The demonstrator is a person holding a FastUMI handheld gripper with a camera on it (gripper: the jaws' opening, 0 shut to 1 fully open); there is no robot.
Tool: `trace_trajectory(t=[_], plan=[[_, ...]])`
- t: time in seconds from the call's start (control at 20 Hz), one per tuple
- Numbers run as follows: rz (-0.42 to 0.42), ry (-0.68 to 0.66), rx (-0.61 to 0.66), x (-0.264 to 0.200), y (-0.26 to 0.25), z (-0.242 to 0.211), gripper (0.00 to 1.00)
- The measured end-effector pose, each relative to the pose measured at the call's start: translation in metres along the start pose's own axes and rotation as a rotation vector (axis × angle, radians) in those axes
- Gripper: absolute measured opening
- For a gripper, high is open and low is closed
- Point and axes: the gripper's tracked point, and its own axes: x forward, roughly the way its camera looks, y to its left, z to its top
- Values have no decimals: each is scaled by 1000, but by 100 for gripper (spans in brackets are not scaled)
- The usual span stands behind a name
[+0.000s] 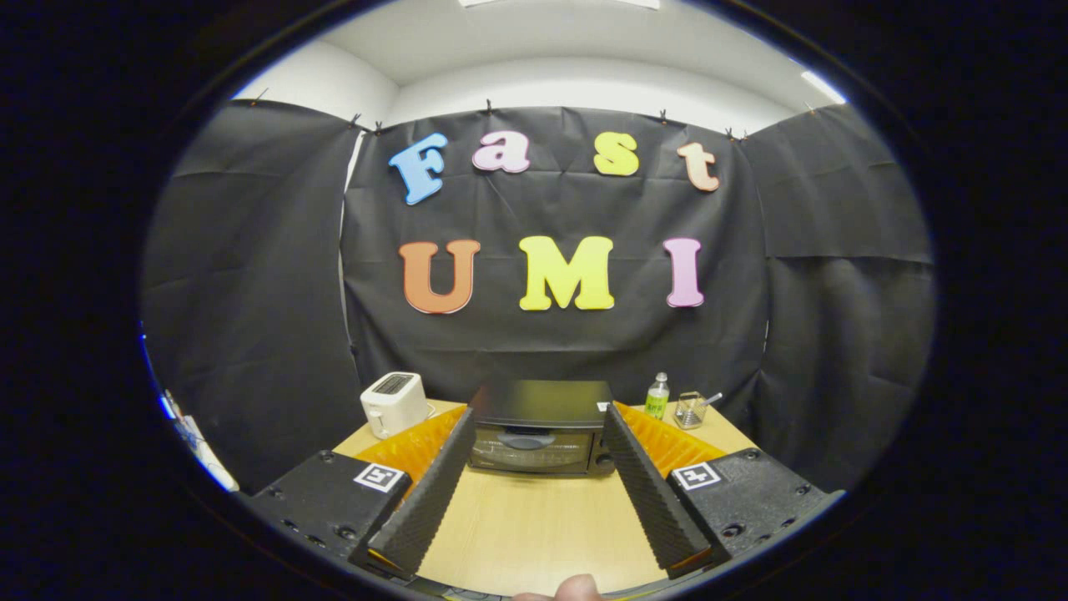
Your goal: Open the toaster oven, put the food inside, and close the toaster oven door.
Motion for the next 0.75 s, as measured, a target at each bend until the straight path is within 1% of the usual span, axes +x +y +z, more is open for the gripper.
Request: trace_trajectory(t=[0.55, 0.75], plan=[[2, 29, 28, 11, -1, -2, 100], [-4, 51, 48, 12, -3, -9, 100]])
